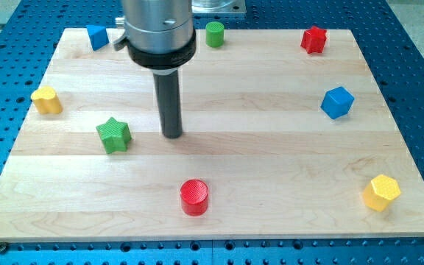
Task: Move the green star parallel to the red circle
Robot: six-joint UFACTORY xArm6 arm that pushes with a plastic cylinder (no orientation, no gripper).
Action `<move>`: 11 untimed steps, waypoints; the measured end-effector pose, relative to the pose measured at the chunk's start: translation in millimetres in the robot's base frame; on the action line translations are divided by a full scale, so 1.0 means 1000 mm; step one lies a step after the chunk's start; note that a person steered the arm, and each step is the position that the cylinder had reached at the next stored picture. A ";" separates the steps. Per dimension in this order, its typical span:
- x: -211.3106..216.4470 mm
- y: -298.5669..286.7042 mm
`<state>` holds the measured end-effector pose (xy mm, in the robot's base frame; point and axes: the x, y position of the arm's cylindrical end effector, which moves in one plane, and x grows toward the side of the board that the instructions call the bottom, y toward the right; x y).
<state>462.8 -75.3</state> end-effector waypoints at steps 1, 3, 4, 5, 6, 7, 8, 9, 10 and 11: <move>0.000 -0.042; 0.071 -0.137; 0.025 -0.107; 0.013 -0.139; 0.038 -0.142; 0.028 -0.142; 0.013 -0.178; 0.037 -0.180; 0.050 -0.143; 0.069 -0.143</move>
